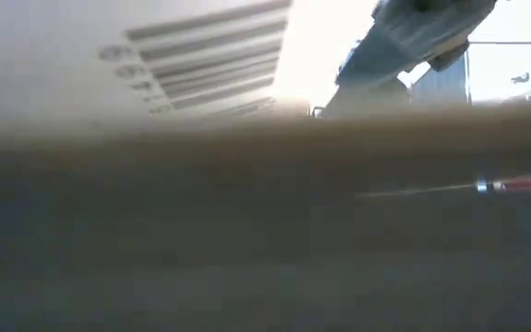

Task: Stock shelves
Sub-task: Put the violet pen into the pen holder of the black desk organizer

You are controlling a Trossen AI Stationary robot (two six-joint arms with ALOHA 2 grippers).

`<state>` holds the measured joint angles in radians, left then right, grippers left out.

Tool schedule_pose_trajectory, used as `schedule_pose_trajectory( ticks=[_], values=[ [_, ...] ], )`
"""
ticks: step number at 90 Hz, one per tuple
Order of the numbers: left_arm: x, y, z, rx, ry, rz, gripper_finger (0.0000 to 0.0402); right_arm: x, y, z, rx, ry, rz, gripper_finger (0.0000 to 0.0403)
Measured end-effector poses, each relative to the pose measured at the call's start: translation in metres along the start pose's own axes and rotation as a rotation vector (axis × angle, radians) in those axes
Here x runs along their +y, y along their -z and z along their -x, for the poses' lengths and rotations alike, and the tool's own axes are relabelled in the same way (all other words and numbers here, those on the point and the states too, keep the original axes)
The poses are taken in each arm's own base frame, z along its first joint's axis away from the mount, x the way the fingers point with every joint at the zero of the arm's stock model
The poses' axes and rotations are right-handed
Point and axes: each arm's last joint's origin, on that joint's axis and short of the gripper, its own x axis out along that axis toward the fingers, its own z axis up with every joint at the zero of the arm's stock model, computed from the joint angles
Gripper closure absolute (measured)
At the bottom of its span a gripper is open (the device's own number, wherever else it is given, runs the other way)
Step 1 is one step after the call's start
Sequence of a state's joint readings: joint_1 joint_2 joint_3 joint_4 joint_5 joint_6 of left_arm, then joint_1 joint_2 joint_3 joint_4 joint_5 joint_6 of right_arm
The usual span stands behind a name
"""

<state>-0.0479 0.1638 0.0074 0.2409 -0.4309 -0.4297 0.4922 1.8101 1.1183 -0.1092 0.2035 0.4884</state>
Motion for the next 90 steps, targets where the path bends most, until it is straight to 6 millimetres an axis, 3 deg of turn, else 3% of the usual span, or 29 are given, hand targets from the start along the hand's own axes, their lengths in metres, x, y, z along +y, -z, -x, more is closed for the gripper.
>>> schedule_pose_trajectory(
  ticks=[16,38,74,90],
  values=[
    [0.000,0.000,0.000,0.000,-0.002,0.016,0.0326,0.024,0.001,-0.035,0.100,0.116,-0.012,0.0185],
    [0.000,0.000,0.000,0.003,-0.004,0.019,0.0326,0.038,0.012,-0.054,0.193,0.216,-0.058,0.0228],
    [0.002,0.005,0.000,0.049,-0.026,0.021,0.0326,0.017,0.028,-0.038,0.350,0.462,-0.058,0.0273],
    [0.002,0.007,-0.001,0.065,-0.024,0.022,0.0326,0.018,0.026,-0.030,0.346,0.473,0.135,0.0275]
  ],
)
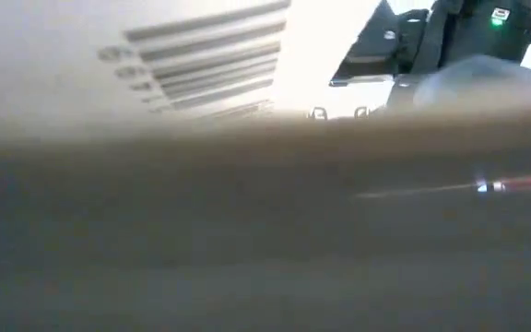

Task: Stock shelves
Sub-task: Put the violet pen into the pen holder of the black desk organizer

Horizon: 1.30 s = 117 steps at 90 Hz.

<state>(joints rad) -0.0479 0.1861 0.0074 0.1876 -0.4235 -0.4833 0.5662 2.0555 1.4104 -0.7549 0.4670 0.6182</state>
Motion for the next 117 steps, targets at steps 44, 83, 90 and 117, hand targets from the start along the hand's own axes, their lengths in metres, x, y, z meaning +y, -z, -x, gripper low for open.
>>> schedule_pose_trajectory(
  ticks=[44,83,90,117],
  values=[
    [-0.001,0.001,0.000,0.023,0.037,0.001,0.0326,-0.023,0.013,-0.014,-0.318,-0.096,-0.159,0.0206],
    [-0.001,0.001,0.000,0.024,0.037,0.002,0.0326,-0.040,0.053,-0.063,-0.387,-0.266,-0.282,0.0283],
    [-0.001,0.001,0.000,0.023,0.037,0.003,0.0326,-0.040,0.057,-0.063,-0.384,-0.261,-0.289,0.0335],
    [-0.001,0.001,0.000,0.023,0.035,0.004,0.0326,-0.042,0.049,-0.054,-0.448,-0.282,-0.336,0.0394]
  ],
)
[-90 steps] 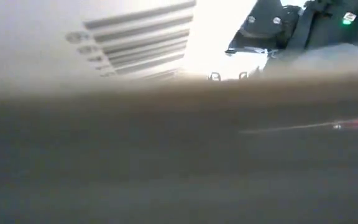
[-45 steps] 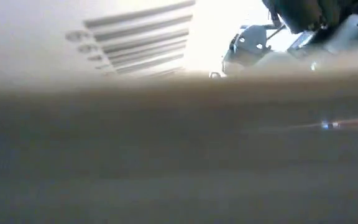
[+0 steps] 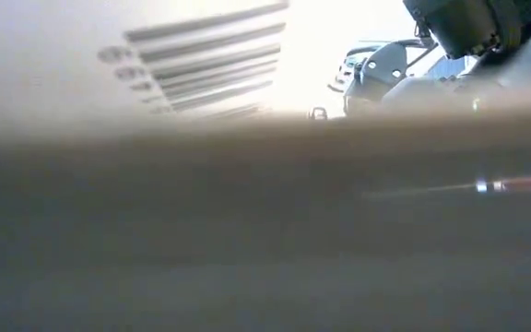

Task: Stock shelves
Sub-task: Put the violet pen into the pen holder of the black desk organizer

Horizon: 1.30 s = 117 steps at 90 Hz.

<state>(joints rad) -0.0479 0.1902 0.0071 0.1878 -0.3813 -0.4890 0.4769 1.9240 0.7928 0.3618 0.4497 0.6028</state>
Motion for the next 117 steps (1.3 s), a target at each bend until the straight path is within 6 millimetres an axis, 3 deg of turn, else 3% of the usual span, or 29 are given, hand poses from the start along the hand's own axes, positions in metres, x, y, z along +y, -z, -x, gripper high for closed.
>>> schedule_pose_trajectory(
  ticks=[54,69,85,99,109,117],
  values=[
    [0.000,0.001,0.000,0.010,0.002,0.014,0.0326,-0.009,-0.086,0.068,-0.375,0.081,-0.003,0.0402],
    [-0.005,-0.001,0.000,0.041,0.132,0.078,0.0326,-0.011,-0.110,0.078,-0.504,-0.018,-0.011,0.0402],
    [-0.020,-0.007,-0.004,0.033,0.374,0.092,0.0326,-0.015,-0.131,0.081,-0.642,-0.202,0.014,0.0403],
    [-0.040,-0.012,-0.016,-0.025,0.445,-0.123,0.0326,-0.025,-0.149,0.088,-0.813,-0.193,0.006,0.0403],
    [-0.066,-0.020,-0.038,-0.078,0.484,-0.278,0.0326,-0.032,-0.160,0.093,-0.914,-0.201,-0.006,0.0403],
    [-0.088,-0.021,-0.066,-0.081,0.473,-0.365,0.0325,-0.037,-0.167,0.099,-0.998,-0.197,-0.018,0.0403]
  ],
)
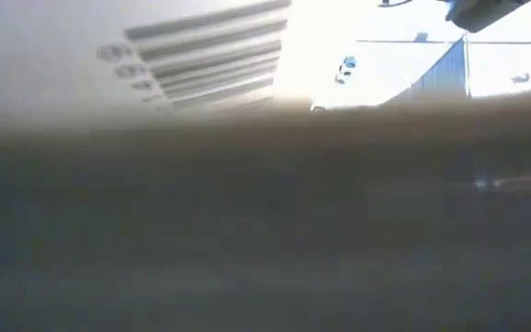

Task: Stock shelves
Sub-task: Put the violet pen into the pen holder of the black desk organizer

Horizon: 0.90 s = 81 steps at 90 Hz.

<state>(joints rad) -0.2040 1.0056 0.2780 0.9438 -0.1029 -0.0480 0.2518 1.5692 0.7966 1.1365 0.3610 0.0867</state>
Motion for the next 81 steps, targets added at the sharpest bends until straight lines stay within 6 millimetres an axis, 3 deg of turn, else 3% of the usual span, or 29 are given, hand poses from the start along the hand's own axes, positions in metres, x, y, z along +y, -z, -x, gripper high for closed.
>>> schedule_pose_trajectory(
  ticks=[21,36,54,81],
  values=[
    [-0.010,0.015,-0.114,0.092,-0.010,-0.115,0.0274,-0.007,-0.006,-0.002,-0.060,0.001,0.003,0.0402],
    [-0.011,0.034,-0.166,0.109,-0.021,-0.060,0.0210,-0.001,-0.006,-0.001,-0.060,-0.039,0.032,0.0402],
    [-0.009,0.039,-0.170,0.105,-0.063,0.022,0.0167,0.016,-0.005,0.009,-0.048,-0.074,0.112,0.0402],
    [-0.012,0.020,-0.168,-0.077,-0.071,0.016,0.0165,0.025,0.001,0.019,-0.026,-0.077,0.155,0.0402]
  ],
)
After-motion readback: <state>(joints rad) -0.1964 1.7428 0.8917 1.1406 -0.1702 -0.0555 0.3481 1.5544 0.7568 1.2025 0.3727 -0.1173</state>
